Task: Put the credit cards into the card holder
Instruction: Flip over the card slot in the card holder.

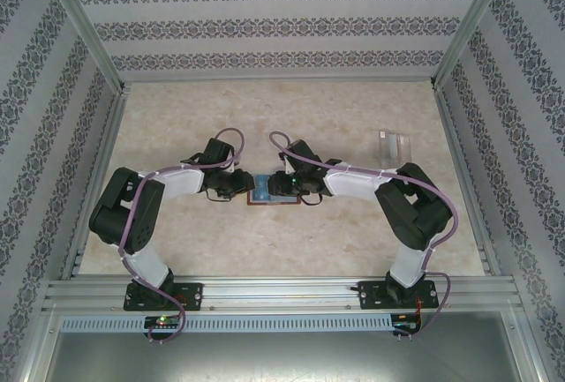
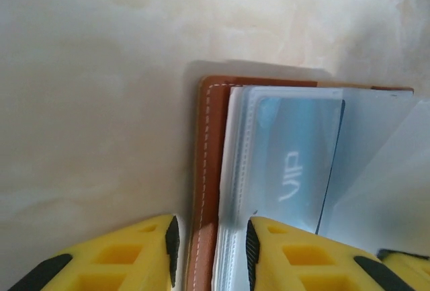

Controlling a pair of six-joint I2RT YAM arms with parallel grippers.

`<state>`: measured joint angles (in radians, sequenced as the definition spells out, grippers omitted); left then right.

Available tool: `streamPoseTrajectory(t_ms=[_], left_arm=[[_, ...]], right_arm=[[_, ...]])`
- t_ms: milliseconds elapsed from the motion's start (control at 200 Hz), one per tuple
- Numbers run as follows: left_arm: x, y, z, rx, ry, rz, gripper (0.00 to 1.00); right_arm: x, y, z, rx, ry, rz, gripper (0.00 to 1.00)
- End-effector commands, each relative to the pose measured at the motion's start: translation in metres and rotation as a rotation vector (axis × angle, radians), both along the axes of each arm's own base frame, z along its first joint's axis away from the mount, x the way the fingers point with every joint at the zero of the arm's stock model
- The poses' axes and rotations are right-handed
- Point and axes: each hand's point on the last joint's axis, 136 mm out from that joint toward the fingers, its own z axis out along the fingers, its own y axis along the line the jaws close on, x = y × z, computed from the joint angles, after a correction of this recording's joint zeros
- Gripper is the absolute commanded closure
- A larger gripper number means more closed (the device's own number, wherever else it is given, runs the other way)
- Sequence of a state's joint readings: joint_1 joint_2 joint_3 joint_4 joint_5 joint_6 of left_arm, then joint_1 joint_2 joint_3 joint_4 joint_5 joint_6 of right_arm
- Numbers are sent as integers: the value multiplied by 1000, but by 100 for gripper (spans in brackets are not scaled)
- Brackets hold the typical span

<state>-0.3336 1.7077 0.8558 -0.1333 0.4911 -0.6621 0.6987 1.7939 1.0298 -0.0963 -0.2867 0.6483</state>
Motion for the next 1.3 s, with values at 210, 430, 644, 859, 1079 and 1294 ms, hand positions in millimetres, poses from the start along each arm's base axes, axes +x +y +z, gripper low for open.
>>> streamPoseTrajectory(t_ms=[210,430,644,859,1079,1294], left_arm=[[15,15,18,-130,-38,96,62],[19,33,26,-127,-54,151,59],[19,49,33,-30,-90,172,58],[22,26,29,23,-101,106,53],[18,7,11,208,-80,5,50],[5,24,-18,345,-42,-6,52]], right_arm=[[4,38,21,97,-49,91,61],[1,65,27,131,-53,154,58],[-3,67,37,149,-84,232,58],[22,-5,78,136,-193,89,55],[32,-88,104,8,-284,-73,52],[43,-227,123,-284,-359,-421,40]])
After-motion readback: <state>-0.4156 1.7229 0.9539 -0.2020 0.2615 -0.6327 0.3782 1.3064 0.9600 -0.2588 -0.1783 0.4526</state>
